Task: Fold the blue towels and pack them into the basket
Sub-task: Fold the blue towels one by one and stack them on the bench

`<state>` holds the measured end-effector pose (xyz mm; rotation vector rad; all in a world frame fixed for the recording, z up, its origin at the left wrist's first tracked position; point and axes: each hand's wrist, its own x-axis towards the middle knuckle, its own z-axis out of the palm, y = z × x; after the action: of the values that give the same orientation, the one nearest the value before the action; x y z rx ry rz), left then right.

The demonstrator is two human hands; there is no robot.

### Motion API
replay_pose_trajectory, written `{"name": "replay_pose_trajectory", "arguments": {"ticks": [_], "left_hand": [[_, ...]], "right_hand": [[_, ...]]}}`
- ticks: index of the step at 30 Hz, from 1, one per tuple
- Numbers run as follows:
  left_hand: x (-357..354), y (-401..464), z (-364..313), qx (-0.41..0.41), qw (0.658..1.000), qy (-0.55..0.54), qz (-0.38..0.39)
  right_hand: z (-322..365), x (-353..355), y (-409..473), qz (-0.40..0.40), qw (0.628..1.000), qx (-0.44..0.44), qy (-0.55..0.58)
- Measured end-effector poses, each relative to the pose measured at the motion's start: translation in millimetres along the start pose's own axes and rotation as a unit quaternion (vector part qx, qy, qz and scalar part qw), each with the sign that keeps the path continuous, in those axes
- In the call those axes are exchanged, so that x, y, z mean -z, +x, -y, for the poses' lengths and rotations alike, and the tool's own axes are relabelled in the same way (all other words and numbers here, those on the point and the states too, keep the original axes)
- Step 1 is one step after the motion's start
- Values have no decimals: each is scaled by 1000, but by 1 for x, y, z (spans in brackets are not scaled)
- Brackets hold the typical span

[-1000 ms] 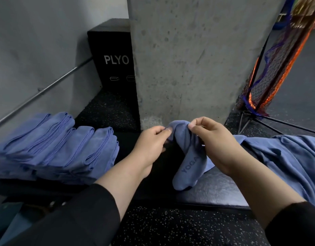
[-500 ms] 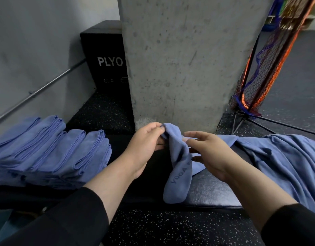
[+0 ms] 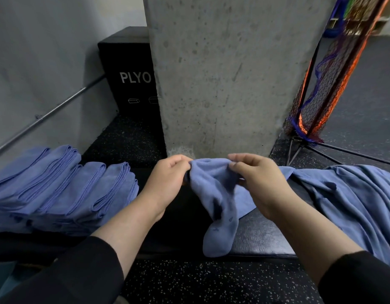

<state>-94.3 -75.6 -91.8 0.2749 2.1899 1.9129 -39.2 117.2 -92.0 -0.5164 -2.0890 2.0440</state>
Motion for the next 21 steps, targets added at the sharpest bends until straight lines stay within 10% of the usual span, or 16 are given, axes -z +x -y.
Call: {"name": "replay_pose_trajectory", "arguments": {"ticks": [9,15,21], "left_hand": [[-6,-7,2,5,992,6,128],[-2,2,-1,-24,999,5,-21],[25,19,-6,-82,974,45,-204]], "right_hand": [[-5,-14,-5,93,990,64,-88],[-2,-9,-14,195,960,7,-203],[2,4,-18,266,819,14,-509]]}}
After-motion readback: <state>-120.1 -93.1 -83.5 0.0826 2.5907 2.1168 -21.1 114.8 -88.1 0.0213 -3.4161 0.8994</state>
